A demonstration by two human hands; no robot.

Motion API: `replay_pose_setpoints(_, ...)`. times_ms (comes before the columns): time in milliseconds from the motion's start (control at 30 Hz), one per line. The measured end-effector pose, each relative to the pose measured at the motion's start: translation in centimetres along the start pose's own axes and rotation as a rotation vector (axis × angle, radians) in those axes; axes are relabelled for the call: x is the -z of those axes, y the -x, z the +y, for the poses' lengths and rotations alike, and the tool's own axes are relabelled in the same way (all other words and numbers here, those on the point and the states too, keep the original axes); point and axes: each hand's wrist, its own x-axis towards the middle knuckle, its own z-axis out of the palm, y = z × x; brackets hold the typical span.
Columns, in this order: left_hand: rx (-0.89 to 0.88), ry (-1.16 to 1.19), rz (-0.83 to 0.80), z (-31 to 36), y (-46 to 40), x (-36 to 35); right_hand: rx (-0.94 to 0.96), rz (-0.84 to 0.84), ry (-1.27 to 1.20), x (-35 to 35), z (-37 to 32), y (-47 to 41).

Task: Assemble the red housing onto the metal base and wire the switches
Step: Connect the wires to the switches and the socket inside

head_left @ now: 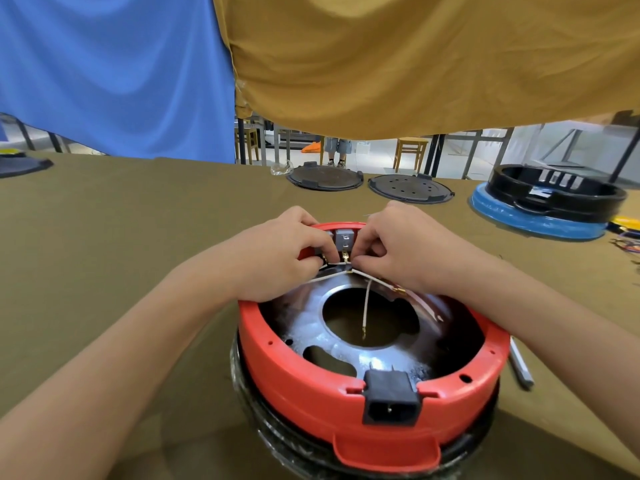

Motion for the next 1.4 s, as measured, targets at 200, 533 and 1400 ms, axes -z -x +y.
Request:
replay_pose_setpoints(200, -0.004, -0.008, 0.005, -0.1, 0.0, -0.1, -0.007, 0.020, 0.034, -0.3, 0.3, -0.1)
replay_pose_setpoints(533, -0.057, -0.263, 0.023, 0.8, -3.5, 1.4, 0.004, 0.008, 0.107, -0.2, 0.1, -0.2)
replay_pose_setpoints(1400, -0.096, -0.124, 0.123, -0.3, -3.3, 0.1, -0.030, 0.023, 0.038, -0.2, 0.1, 0.1)
